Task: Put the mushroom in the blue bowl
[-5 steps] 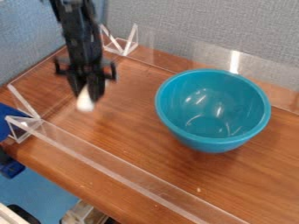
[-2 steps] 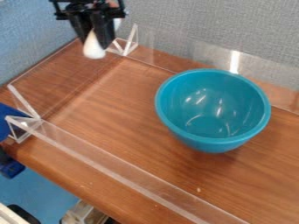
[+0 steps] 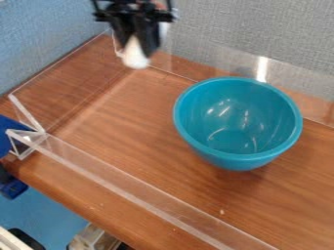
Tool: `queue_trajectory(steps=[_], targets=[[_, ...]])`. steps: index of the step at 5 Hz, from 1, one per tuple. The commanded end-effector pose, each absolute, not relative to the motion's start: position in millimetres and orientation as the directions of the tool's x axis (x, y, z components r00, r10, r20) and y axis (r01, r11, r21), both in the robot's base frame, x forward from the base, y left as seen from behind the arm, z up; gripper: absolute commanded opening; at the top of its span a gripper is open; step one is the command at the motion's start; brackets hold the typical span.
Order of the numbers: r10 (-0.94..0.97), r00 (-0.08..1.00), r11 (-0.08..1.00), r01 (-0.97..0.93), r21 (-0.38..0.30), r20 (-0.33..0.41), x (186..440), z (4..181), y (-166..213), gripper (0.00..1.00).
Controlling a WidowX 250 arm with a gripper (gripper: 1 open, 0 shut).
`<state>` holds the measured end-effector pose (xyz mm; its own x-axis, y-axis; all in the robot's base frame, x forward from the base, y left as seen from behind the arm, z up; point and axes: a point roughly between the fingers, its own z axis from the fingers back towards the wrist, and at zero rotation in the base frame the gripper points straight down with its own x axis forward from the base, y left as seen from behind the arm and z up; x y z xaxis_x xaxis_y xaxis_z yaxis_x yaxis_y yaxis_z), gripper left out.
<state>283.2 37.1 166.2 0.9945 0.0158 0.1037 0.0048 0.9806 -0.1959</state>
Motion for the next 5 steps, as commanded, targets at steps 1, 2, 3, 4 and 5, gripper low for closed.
queue_trajectory(steps=[1, 2, 3, 4, 5], targets=[[-0.003, 0.990, 0.984, 0.028, -0.176, 0.140, 290, 172.7, 23, 0.00], [-0.028, 0.992, 0.984, 0.049, -0.169, 0.122, 290, 166.0, 17, 0.00], [-0.048, 0.992, 0.983, 0.067, -0.168, 0.116, 286, 167.2, 13, 0.00], [-0.066, 0.992, 0.983, 0.083, -0.163, 0.109, 283, 166.2, 12, 0.00], [-0.074, 0.992, 0.984, 0.089, -0.151, 0.098, 283, 163.9, 13, 0.00]])
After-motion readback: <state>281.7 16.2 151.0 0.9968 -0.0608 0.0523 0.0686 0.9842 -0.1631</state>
